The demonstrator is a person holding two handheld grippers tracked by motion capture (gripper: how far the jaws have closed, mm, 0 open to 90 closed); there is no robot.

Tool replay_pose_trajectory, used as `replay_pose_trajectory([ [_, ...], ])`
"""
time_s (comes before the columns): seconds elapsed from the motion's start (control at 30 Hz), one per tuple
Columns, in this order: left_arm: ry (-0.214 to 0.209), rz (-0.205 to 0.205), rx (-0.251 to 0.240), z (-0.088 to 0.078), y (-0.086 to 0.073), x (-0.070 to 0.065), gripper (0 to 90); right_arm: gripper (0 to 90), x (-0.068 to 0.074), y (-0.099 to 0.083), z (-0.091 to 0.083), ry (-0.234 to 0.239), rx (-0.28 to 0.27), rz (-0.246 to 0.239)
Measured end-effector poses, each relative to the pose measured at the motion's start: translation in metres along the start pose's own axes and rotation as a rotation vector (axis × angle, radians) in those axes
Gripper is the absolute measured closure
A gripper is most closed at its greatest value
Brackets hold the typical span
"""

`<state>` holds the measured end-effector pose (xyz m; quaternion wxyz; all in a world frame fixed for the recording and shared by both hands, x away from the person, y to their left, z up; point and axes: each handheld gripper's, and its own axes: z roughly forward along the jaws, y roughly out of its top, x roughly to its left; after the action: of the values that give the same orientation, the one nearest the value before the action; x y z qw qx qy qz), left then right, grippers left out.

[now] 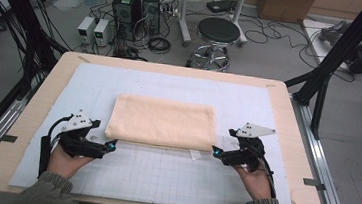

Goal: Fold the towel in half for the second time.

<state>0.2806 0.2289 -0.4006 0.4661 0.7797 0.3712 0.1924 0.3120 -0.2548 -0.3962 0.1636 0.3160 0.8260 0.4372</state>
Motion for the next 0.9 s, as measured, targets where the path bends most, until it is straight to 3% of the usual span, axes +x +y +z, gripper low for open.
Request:
replay_pose_trajectory([
  [0.43, 0.008, 0.012, -0.014, -0.012, -0.004, -0.007, 7.1, 11.8, 0.003, -0.012, -0.014, -0.011, -0.005, 0.007],
  [0.9, 0.013, 0.02, 0.006, -0.021, -0.012, -0.01, 7.1, 11.8, 0.005, -0.02, -0.027, -0.023, -0.007, 0.012],
])
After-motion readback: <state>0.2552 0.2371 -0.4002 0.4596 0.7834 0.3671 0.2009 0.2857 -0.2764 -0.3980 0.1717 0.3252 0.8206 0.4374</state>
